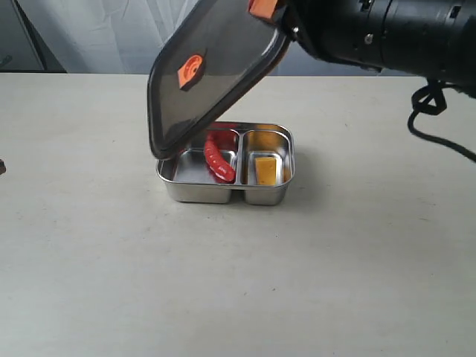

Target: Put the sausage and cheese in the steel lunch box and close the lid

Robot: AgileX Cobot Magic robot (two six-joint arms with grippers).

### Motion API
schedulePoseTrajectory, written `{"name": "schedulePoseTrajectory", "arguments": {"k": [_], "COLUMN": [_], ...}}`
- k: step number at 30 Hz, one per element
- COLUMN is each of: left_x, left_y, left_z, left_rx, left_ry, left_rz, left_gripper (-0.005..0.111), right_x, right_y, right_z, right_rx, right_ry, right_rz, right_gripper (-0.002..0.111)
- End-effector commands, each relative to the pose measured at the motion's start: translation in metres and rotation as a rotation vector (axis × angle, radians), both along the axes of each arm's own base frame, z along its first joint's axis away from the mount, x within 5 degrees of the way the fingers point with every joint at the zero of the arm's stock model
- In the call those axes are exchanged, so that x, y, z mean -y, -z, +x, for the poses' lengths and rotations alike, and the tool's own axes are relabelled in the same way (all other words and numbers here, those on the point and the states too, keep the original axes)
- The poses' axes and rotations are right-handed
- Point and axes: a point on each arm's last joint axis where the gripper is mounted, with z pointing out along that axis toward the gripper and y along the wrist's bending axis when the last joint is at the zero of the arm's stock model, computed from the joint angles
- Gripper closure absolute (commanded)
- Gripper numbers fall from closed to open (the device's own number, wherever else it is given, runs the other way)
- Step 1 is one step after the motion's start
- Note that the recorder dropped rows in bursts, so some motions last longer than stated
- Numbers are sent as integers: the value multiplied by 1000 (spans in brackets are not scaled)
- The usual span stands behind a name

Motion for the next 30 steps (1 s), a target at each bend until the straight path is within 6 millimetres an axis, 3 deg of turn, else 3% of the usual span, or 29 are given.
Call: {"name": "schedulePoseTrajectory", "arguments": {"k": [1, 6, 12, 20, 25, 30], "left_x": [1, 1, 1, 1, 1, 1], "left_y": [2, 2, 2, 2, 2, 2], "left_z": [0, 0, 0, 0, 0, 0], "left_rx": [-5, -4, -4, -4, -4, -4], "left_ry": [8, 8, 8, 8, 8, 8], "left_rz": [-12, -10, -10, -10, -10, -10], "left_gripper": [54, 54, 54, 54, 54, 54], "right_x": [-3, 4, -6, 11, 16, 17], "right_y": [10, 30, 34, 80, 100, 147], "right_z": [-11, -12, -9, 40, 65, 82], "right_rx": [-49, -41, 118, -79, -57, -137], "right_ry": [67, 170, 27, 191, 79, 78], "right_rz": [-1, 65, 240, 303, 580, 527], "right_gripper": [109, 109, 109, 109, 109, 109]}}
